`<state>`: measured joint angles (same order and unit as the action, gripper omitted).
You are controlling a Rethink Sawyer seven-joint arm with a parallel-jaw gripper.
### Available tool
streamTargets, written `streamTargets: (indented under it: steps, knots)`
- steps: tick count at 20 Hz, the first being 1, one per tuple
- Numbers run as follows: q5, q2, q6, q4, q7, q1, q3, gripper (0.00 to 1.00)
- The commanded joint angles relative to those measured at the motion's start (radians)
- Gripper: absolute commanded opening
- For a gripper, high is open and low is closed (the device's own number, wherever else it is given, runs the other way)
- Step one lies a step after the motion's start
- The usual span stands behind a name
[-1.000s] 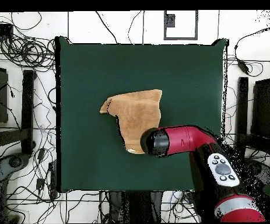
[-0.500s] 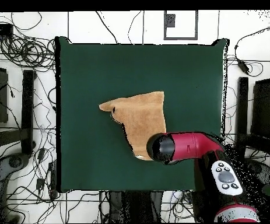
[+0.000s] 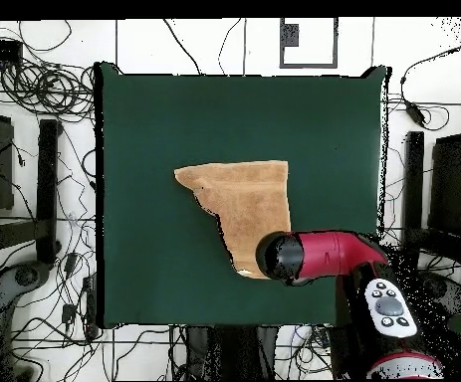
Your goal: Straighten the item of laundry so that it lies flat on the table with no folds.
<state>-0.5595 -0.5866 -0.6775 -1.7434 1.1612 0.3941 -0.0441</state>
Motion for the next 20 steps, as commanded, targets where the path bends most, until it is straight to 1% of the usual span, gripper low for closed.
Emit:
streamTargets:
  steps: [1,8,11,12,17,19,20]
  knots:
    - [0.001,0.076,-0.008,-0.004,0.181,-0.066,-0.002,0.00]
    - [0.014,0.080,-0.009,-0.006,0.171,-0.065,0.003,0.00]
    - [0.009,0.077,0.017,-0.020,0.155,-0.054,-0.005,0.00]
    - [0.006,0.073,0.040,-0.029,0.139,-0.043,-0.019,1.00]
    - [0.009,0.068,0.114,-0.056,0.132,0.004,-0.035,1.00]
    - [0.020,0.051,0.128,-0.077,0.125,0.031,-0.044,1.00]
    - [0.001,0.050,0.109,-0.067,0.110,0.020,-0.033,1.00]
